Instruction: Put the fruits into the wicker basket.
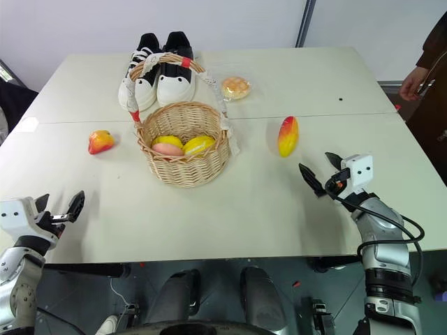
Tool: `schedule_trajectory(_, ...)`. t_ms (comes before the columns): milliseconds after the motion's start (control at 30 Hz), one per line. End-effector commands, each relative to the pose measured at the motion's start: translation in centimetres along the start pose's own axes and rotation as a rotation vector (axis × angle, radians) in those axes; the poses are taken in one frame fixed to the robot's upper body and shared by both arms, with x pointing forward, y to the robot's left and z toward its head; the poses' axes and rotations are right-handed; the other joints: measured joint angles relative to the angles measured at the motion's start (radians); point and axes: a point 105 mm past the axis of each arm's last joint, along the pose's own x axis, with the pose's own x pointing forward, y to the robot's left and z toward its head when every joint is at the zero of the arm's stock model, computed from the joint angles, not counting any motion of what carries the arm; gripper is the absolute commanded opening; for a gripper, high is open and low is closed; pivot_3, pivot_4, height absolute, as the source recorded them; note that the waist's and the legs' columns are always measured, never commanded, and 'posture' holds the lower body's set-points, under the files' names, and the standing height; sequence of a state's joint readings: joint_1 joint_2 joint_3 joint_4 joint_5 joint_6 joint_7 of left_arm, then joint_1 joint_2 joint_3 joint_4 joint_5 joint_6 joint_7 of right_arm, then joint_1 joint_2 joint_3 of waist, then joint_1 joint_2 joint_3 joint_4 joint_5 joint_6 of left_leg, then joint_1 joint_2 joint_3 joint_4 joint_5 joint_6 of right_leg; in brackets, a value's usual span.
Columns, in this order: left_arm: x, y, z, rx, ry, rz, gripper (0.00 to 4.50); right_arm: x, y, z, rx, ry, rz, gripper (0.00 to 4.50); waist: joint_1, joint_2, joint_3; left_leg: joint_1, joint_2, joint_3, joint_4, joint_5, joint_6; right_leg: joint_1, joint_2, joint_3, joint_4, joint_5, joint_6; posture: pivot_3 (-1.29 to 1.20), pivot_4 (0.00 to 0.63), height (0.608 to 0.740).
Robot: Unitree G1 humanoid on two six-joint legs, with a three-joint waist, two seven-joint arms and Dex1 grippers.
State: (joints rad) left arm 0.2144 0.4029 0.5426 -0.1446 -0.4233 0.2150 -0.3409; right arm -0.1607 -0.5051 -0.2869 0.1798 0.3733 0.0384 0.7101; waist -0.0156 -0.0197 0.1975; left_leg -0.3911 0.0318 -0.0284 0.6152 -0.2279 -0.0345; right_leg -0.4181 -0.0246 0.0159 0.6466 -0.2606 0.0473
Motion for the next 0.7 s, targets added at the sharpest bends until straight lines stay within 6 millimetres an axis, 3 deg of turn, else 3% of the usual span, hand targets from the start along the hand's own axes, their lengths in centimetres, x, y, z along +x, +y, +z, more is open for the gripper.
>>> schedule_trajectory(33,0.4,-0.1,1.1,0.049,-0.024,-0.007,4.50,0.5,0.2,1.8,-0.037,-0.064,0.005,4.47,0.000,0.000,0.000,0.000,0.000,0.000,0.000,0.000,0.000,0.000,0.000,0.000,0.000,0.000,0.000,0.00,0.150,0.740)
schedule_trajectory(267,1.2,-0.5,1.6,-0.008,-0.044,-0.017,4.50,0.5,1.2,2.7,-0.047,-0.089,0.021,4.47,0.001,0.000,0.000,0.000,0.000,0.000,0.000,0.000,0.000,0.000,0.000,0.000,0.000,0.000,0.000,0.00,0.150,0.740)
schedule_trajectory(467,2.5,-0.9,2.8,-0.030,-0.071,-0.040,4.50,1.0,2.3,4.9,-0.055,-0.134,0.090,4.47,0.001,0.000,0.000,0.000,0.000,0.000,0.000,0.000,0.000,0.000,0.000,0.000,0.001,0.001,0.000,0.00,0.150,0.740)
schedule_trajectory(567,3.8,-1.8,4.8,-0.024,-0.095,-0.078,4.50,0.8,4.8,8.2,0.070,-0.173,0.268,4.47,0.001,0.000,0.000,0.000,0.000,0.000,0.000,0.000,0.000,0.000,0.000,0.000,0.001,0.001,0.001,0.00,0.150,0.740)
schedule_trajectory(700,5.7,-1.5,6.6,0.015,-0.083,-0.068,4.50,-0.1,9.3,10.0,0.057,-0.099,0.520,4.47,0.002,-0.002,-0.001,0.000,0.000,-0.001,0.000,0.000,0.000,0.000,0.001,0.000,0.002,0.002,0.003,0.00,0.150,0.740)
